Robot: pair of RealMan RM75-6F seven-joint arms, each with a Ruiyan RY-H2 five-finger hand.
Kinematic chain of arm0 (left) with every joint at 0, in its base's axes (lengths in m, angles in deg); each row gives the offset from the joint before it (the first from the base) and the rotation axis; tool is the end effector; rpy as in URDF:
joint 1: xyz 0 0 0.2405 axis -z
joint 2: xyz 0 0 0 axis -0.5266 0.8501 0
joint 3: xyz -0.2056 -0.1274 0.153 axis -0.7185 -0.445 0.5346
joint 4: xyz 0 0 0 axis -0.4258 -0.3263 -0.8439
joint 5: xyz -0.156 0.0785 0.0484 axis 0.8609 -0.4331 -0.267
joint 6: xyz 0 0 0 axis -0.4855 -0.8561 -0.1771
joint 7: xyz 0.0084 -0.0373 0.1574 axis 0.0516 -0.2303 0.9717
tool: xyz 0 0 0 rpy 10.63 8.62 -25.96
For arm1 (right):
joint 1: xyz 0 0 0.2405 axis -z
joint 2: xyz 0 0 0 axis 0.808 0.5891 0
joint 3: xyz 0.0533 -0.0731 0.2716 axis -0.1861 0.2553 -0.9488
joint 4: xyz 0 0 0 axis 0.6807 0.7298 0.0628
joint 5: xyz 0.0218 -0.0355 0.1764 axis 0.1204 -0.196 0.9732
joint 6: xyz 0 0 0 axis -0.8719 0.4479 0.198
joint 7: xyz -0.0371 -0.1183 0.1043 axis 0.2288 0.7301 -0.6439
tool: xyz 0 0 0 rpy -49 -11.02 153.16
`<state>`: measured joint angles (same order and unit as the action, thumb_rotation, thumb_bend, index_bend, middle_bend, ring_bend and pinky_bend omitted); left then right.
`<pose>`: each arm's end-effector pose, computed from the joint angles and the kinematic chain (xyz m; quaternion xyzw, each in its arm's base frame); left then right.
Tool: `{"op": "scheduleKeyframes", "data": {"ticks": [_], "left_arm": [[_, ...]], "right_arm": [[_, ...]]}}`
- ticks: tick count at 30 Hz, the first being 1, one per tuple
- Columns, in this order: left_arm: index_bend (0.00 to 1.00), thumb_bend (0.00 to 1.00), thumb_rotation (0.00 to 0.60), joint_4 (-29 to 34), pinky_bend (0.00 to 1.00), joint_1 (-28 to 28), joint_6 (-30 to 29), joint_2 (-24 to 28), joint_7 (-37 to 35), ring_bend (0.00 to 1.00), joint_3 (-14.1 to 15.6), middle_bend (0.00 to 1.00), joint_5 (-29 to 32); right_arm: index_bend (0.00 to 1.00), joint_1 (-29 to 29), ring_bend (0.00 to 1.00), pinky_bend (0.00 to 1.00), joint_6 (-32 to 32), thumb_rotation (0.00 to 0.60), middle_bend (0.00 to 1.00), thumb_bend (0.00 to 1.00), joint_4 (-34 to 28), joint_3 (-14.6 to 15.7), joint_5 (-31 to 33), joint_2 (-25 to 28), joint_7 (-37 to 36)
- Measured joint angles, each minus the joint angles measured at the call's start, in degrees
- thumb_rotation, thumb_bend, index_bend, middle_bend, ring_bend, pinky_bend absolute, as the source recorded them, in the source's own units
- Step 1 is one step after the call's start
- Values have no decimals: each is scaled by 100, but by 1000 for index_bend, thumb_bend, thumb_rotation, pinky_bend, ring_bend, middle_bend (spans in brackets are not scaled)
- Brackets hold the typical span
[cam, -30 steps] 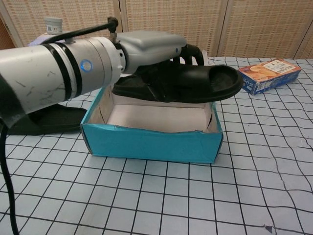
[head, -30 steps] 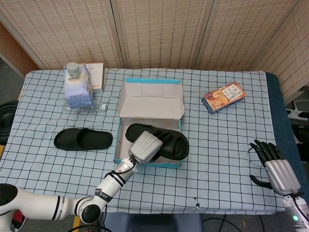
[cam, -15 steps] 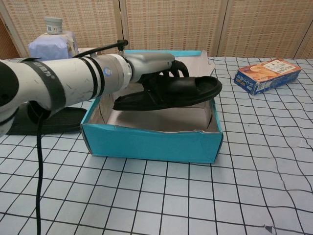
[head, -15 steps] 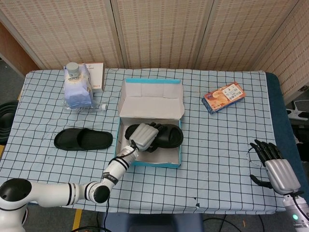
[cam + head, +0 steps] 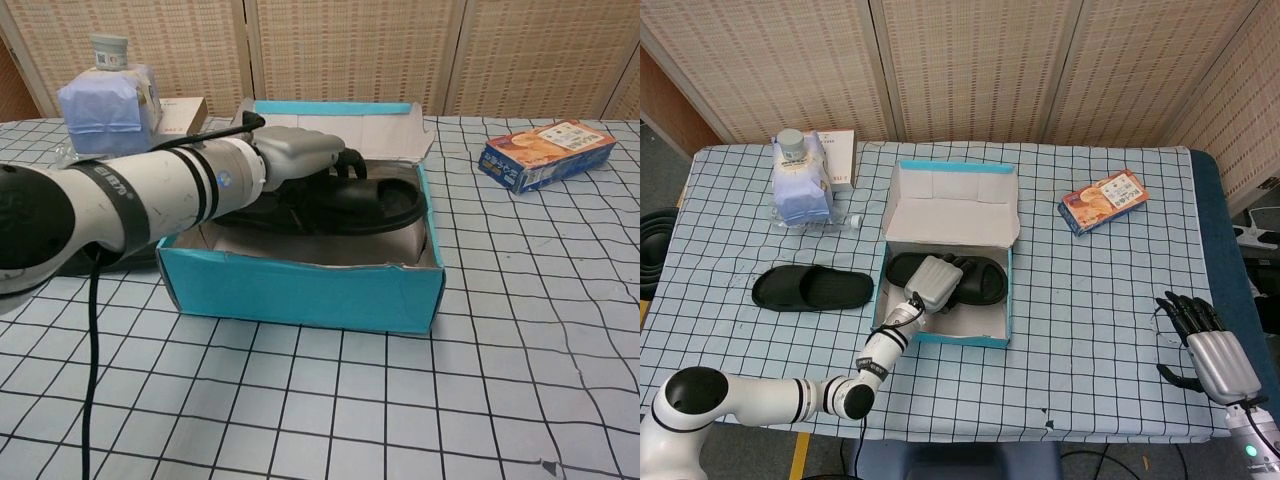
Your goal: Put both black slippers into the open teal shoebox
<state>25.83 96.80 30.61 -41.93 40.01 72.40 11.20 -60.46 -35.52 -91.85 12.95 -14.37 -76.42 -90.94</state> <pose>-0.0305 0.4081 -0.0593 -0.8008 -0.3080 -0.3323 0.3916 -0.3170 -0.1901 0.1933 0.6540 -0.4231 0.3420 0.5257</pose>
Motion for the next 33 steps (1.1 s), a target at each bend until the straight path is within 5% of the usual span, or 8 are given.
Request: {"op": "scheduleKeyframes", "data": {"ticks": [17, 20, 22, 25, 28, 33], "left_arm": [[515, 452, 600, -825, 627, 144, 711, -247, -143, 626, 240, 711, 663], [386, 450, 600, -834, 594, 176, 812, -236, -180, 558, 264, 596, 738], [182, 444, 600, -805, 508, 167, 784, -224, -265, 390, 250, 396, 641], [15, 436, 600, -687, 378, 126, 691, -179, -420, 160, 238, 160, 341], [0, 427, 600, -468, 240, 77, 566, -89, -547, 4, 243, 4, 11], [0, 426, 600, -170, 182, 7, 381, 83, -634, 0, 272, 0, -193]], "right_arm": [[0, 11, 0, 0, -29, 591, 0, 141, -13, 15, -20, 7, -14], [0, 3, 0, 0, -9, 592, 0, 141, -11, 18, -19, 7, -13], [0, 3, 0, 0, -10, 592, 0, 141, -13, 21, -22, 9, -12], [0, 12, 0, 0, -30, 592, 0, 141, -18, 18, -21, 8, -4], [0, 14, 0, 0, -32, 591, 0, 141, -27, 22, -24, 6, 18], [0, 34, 0, 0, -69, 592, 0, 141, -56, 39, -56, 16, 45]]}}
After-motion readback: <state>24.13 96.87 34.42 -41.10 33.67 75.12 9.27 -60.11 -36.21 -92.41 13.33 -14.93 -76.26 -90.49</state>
